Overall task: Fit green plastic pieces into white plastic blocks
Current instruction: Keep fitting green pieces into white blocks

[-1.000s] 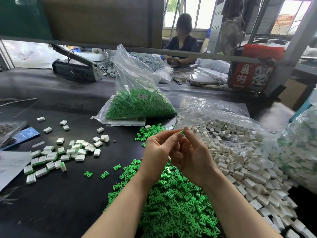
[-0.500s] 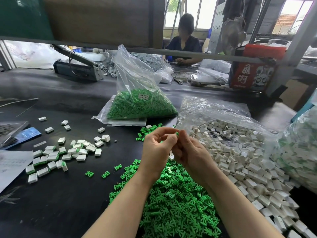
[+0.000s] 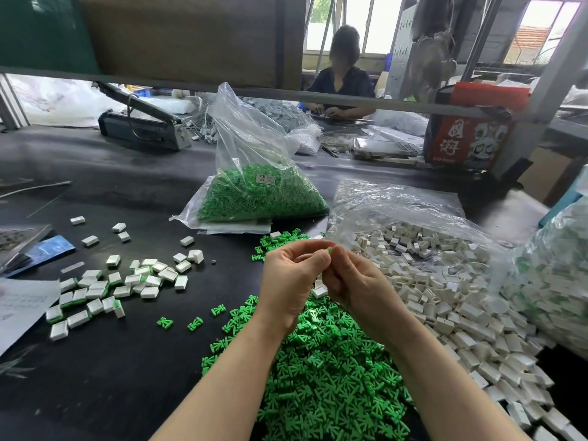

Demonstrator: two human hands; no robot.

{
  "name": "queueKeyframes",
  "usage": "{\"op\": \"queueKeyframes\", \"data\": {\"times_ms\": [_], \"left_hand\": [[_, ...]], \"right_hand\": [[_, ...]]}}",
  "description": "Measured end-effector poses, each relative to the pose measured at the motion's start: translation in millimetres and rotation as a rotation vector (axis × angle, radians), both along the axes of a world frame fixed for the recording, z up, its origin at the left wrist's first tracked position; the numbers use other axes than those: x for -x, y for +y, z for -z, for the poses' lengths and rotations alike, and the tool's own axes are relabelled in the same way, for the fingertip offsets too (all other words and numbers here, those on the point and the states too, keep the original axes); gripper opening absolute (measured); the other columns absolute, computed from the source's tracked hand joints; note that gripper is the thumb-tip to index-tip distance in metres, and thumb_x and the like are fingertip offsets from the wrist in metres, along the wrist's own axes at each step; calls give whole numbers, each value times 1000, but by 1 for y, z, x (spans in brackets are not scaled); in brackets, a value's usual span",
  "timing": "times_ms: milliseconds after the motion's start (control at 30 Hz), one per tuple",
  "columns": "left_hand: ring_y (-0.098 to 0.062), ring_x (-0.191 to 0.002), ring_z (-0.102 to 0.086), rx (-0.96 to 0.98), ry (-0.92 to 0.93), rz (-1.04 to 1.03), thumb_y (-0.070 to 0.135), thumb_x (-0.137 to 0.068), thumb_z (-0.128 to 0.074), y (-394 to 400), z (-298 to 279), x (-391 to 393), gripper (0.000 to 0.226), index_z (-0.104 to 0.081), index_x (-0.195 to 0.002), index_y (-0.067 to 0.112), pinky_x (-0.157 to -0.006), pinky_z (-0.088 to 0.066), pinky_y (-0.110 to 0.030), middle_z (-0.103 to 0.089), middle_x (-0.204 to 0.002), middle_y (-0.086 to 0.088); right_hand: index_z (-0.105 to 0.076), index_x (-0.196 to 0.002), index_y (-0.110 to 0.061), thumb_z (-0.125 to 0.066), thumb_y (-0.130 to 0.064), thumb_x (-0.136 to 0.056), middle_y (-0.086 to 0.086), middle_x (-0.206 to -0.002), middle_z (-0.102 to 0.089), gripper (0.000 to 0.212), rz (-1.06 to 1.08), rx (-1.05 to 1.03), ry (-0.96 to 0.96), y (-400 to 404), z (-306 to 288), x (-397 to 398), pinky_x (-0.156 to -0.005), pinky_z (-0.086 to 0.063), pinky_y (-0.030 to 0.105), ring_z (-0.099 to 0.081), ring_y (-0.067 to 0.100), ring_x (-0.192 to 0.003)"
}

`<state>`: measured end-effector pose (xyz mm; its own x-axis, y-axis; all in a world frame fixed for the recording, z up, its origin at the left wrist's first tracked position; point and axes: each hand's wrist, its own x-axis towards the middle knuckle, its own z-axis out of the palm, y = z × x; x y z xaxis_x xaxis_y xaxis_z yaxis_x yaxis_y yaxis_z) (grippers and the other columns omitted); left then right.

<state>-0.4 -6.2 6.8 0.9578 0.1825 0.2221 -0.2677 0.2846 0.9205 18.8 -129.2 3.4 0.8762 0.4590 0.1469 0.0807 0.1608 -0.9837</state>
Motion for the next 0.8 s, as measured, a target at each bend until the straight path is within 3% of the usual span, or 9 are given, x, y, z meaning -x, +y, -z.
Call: {"op": "queueKeyframes", "data": {"times_ms": [133,400,533,667,800], "left_hand": [[-19,-59,-68,32,21,6,9,-69,-65,-1,2,0,19,-75,-84,5,-60,-57,-31,-72,-68,-10],[-28,-56,-61,26,43,11,9,-68,-64,-2,3,-2,31,-70,-93,-9,-67,-55,-43,-66,-63,-17],[-25,-54,-59,35,23,5,7,-69,-63,-4,4,-2,28,-70,-91,-9,-62,-53,-36,-64,-61,-14],[-18,-54,-61,17,-6,25,3,-77,-66,-2,3,-1,16,-74,-90,-1,-57,-53,-30,-67,-62,-9],[-11,-59,-61,27,-23,18,4,-77,-68,-1,2,-1,14,-79,-77,12,-60,-54,-23,-68,-65,-4]], "right_hand": [[-63,-113,-3,-49,-49,-86,-7,-60,-37,55,7,14,-20,0,0,0,-49,-27,18,-31,7,-55],[-68,-113,-15,-51,-49,-89,-12,-60,-40,45,20,7,-41,1,1,-1,-49,-31,14,-34,4,-56],[-73,-105,-25,-56,-54,-85,-12,-61,-43,39,-4,-22,-31,0,2,-2,-51,-34,14,-37,3,-57],[-73,-99,-21,-56,-52,-84,-5,-67,-44,38,-43,-114,51,-2,3,-2,-56,-33,20,-38,8,-62],[-59,-87,-14,-49,-53,-88,-3,-68,-46,41,-110,-210,135,0,2,0,-58,-31,24,-38,9,-62]]}}
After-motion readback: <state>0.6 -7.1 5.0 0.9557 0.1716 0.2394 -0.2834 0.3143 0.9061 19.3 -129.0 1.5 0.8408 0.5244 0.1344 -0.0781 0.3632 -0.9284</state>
